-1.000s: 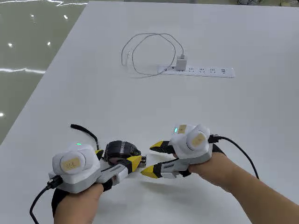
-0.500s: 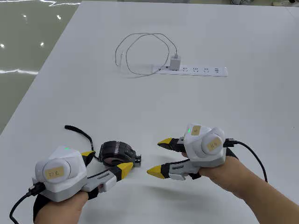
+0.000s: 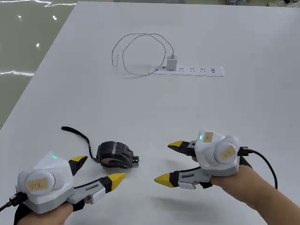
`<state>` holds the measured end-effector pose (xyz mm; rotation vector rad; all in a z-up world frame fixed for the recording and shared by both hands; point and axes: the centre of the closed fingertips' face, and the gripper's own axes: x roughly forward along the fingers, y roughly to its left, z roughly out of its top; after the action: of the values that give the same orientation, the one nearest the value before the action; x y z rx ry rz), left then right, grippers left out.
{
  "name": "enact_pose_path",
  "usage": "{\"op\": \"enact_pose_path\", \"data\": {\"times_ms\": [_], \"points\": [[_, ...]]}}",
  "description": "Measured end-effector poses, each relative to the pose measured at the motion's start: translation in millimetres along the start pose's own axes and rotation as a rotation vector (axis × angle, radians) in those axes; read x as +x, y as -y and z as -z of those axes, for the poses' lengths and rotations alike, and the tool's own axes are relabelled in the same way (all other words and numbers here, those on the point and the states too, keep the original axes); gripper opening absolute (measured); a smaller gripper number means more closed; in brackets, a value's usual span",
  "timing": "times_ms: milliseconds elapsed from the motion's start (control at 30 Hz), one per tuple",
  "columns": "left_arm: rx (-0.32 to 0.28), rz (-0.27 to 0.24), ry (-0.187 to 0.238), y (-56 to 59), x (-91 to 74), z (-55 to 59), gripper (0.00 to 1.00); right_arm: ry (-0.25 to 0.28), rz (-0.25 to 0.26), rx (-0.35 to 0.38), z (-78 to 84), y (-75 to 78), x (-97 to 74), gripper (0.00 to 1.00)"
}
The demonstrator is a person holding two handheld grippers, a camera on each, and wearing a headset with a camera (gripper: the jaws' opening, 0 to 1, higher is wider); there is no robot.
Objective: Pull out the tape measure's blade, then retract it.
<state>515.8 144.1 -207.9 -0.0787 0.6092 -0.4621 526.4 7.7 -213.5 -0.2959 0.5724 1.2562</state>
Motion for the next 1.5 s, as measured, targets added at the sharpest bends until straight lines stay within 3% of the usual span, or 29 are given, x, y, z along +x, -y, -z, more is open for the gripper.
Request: {"op": "enact_pose_path", "data": {"times_ms": [467, 1500], "points": [[0.040, 0.048, -0.013, 6.5, -10.1, 8.9, 0.77, -0.006, 0.052, 0.033, 15.7, -2.0, -26.0, 0.66], [0.077, 0.114, -0.028, 11.7, -40.5, 14.8, 0.89, -0.013, 0.144, 0.076, 36.7, -5.4, -71.5, 0.80]]}}
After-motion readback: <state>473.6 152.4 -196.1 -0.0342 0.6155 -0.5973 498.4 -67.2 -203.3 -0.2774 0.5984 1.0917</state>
